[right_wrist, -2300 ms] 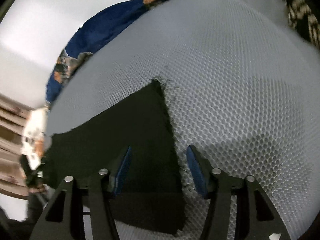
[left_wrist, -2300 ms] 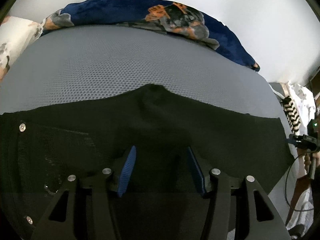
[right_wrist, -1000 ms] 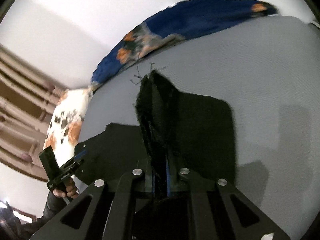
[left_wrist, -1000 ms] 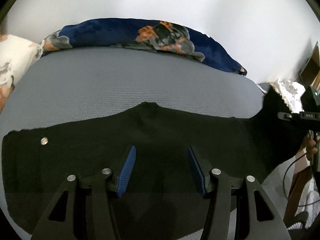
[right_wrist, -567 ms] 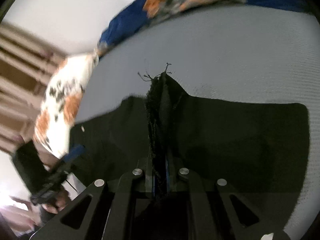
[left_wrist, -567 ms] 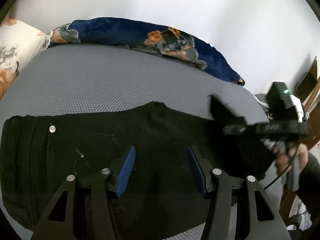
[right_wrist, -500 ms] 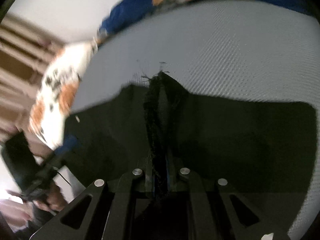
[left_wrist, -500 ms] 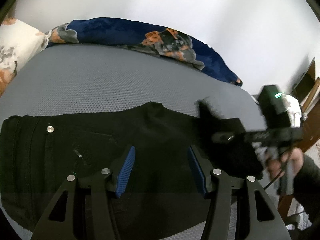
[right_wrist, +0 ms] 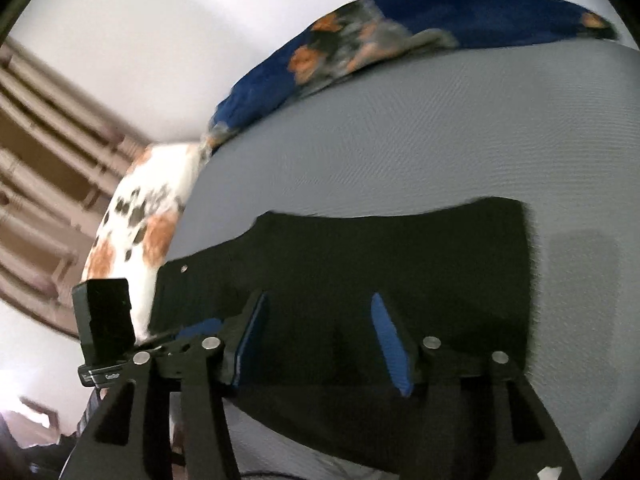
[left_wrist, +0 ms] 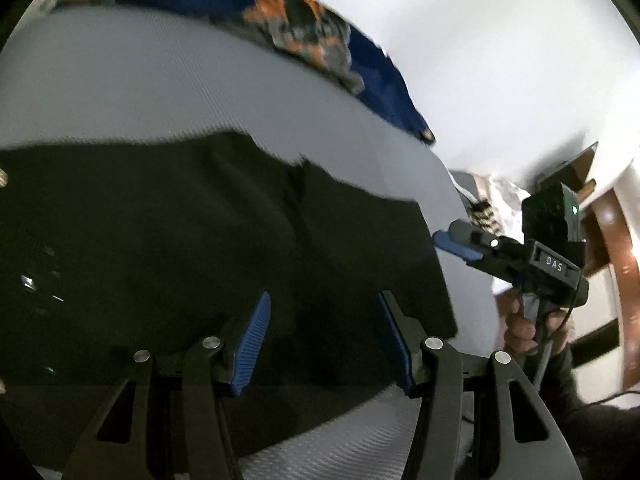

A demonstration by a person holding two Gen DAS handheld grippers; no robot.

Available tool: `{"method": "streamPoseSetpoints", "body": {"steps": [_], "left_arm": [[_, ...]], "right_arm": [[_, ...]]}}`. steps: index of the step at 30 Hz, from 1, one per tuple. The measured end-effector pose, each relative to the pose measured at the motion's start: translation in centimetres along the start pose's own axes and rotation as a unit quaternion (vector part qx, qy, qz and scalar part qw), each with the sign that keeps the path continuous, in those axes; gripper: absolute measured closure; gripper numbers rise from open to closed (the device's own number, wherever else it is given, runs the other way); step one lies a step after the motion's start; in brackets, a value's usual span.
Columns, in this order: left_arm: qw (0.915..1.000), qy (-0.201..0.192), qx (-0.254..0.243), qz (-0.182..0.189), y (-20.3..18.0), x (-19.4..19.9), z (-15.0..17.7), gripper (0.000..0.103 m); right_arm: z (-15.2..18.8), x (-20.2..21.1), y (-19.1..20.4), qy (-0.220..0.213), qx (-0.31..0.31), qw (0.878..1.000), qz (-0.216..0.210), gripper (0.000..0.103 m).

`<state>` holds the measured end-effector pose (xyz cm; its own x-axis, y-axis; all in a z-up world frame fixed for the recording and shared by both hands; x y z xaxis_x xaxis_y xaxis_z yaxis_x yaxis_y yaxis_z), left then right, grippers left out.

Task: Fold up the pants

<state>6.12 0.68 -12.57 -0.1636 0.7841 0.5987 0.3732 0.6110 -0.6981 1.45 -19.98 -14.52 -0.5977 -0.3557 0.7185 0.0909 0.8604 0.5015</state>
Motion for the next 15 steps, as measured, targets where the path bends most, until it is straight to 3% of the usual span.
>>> {"method": "streamPoseSetpoints", "body": {"steps": [5,11,15], "left_arm": [[0.9979,0.04,0.041,0.031,-0.2,-2.7,-0.2,0.048],[0.9928,0.08,0.086,0.025,0.9,-5.7,-0.5,0.053],[0.9919,0.07,0.097,0.042,0.8,-6.5,-0.9,0.054]], "right_arm": [[0.6,0.9,-2.3,-0.012,-0.027,1.0,0.004,0.05],[0.6,0.3,-2.8,-0.01,-0.03,1.0,-0.002,0.05],[0.6,0.0,-3.4,-0.005,-0.036,0.999,-0.006,0.05]]}}
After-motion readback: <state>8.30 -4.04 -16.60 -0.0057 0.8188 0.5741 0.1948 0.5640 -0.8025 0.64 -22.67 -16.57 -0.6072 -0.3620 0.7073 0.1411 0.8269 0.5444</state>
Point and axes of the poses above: each gripper's, at about its wrist camera, not at the fingertips, and x roughly against the way its jaws point, y to its left, z to its underside, the point moved 5 cm from there along -x, roughly the way its jaws point, and after that the axes turned 6 degrees about z, right-handed, at the moved point
